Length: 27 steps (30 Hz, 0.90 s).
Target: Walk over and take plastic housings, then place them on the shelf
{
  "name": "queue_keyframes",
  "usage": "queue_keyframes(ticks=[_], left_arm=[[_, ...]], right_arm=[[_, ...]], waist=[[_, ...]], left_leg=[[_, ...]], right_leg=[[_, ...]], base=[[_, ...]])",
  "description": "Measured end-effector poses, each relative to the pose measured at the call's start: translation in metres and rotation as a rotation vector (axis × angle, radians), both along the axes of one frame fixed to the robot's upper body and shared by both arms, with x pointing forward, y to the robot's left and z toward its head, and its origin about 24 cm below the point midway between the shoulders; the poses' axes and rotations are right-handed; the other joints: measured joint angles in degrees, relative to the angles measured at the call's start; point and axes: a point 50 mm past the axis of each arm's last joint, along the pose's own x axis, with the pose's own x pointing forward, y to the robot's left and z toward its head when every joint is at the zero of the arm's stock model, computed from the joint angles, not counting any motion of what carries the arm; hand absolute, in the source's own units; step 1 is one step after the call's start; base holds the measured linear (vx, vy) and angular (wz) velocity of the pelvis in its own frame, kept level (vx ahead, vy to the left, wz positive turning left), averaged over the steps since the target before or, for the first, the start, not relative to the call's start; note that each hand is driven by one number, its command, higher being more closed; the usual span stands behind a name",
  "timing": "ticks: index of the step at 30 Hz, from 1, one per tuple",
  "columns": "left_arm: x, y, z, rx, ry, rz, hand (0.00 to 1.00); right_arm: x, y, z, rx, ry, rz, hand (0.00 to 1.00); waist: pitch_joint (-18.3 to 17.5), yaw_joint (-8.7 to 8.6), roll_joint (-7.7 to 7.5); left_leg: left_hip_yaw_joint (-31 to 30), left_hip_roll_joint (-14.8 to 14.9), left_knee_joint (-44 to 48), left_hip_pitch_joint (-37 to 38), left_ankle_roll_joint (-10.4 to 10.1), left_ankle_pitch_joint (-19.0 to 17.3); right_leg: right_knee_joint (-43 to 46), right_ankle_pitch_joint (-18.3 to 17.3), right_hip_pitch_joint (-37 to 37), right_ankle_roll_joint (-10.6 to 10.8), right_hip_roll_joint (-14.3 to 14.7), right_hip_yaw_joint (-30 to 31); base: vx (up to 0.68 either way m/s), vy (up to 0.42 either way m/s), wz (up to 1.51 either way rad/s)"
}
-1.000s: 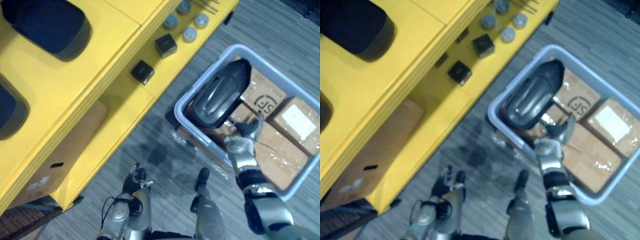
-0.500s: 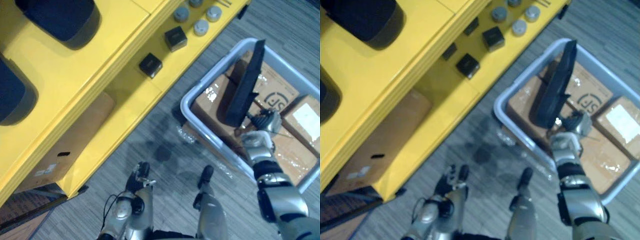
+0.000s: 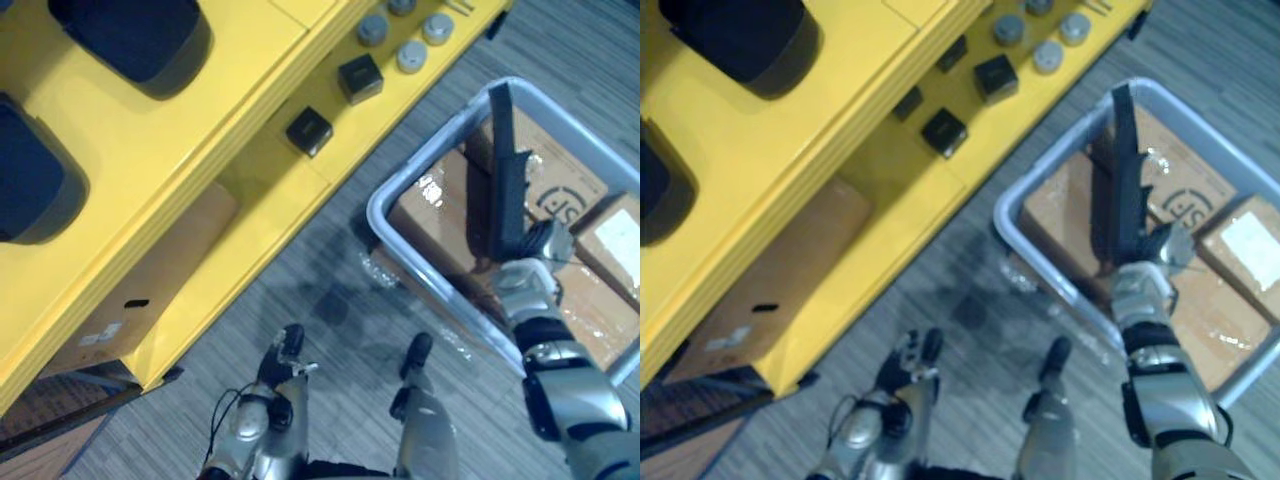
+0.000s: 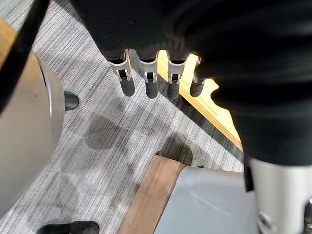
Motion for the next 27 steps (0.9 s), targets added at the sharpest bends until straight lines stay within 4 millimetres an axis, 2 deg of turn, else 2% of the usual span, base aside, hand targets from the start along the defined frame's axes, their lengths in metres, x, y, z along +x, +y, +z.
queue_keyframes(ticks=[4,7,10,14,16,20,22,27], left_arm=[[-0.005,0.002,0.001,-0.008,-0.007,0.008,0.00],[-0.006,0.003,0.004,-0.010,-0.017,0.009,0.00],[-0.012,0.011,0.002,0.006,-0.007,0.016,0.00],[-0.011,0.020,0.006,0.008,-0.026,0.045,0.00],[-0.010,0.022,0.007,0.009,-0.034,0.054,0.00],[-0.011,0.026,0.008,0.008,-0.031,0.062,0.00],[-0.011,0.028,0.010,0.008,-0.034,0.070,0.00],[-0.011,0.028,0.010,0.008,-0.035,0.072,0.00]], right_arm=[[-0.007,-0.010,0.001,-0.044,0.008,-0.015,1.00],[-0.017,-0.025,0.005,-0.077,-0.003,-0.045,1.00],[-0.026,-0.033,0.004,-0.086,-0.013,-0.062,1.00],[-0.037,-0.039,0.000,-0.119,-0.018,-0.059,1.00],[-0.040,-0.039,0.006,-0.131,-0.064,-0.044,1.00],[-0.044,-0.034,0.012,-0.147,-0.127,0.004,1.00],[-0.046,-0.031,0.014,-0.162,-0.144,0.033,1.00],[-0.051,-0.019,-0.001,-0.119,-0.112,0.102,1.00]], waist=[[0.0,-0.13,-0.02],[-0.2,-0.51,-0.28],[-0.7,-1.47,-1.20],[-1.6,-1.84,-2.60],[-2.0,-2.54,-3.32],[-2.6,-2.36,-4.38],[-2.7,-2.67,-4.45],[-2.7,-3.09,-4.45]], left_leg=[[0.2,0.1,-0.8,1.7,0.0,0.0],[0.3,0.1,-1.0,1.7,0.0,0.0],[0.9,0.3,-1.2,2.1,0.0,0.0],[1.7,0.7,-1.8,2.9,0.0,0.0],[1.8,0.9,-1.8,2.9,-0.1,0.0],[3.1,1.6,-1.8,3.8,-0.3,-0.4],[3.3,1.8,-1.8,3.8,-0.3,-0.5],[3.5,2.0,-1.8,4.0,-0.3,-0.5]], right_leg=[[-0.2,-0.1,1.5,0.1,0.0,0.1],[-0.3,-0.2,1.6,0.2,-0.1,0.2],[-0.5,-0.2,1.6,0.2,0.1,0.7],[-0.7,-0.2,1.6,0.2,0.4,1.3],[-0.8,-0.2,1.6,0.2,0.6,1.5],[-1.0,-0.1,1.5,0.1,1.3,2.8],[-1.1,-0.1,1.5,0.1,1.5,3.0],[-1.2,-0.1,1.4,0.1,1.7,3.2]], base=[[0.00,0.000,0.00],[0.00,0.000,0.00],[0.02,0.001,-0.06],[0.02,-0.004,-0.10],[0.00,-0.005,-0.02],[-0.01,-0.012,-0.15],[0.00,-0.014,-0.13],[0.00,-0.003,-0.02]])
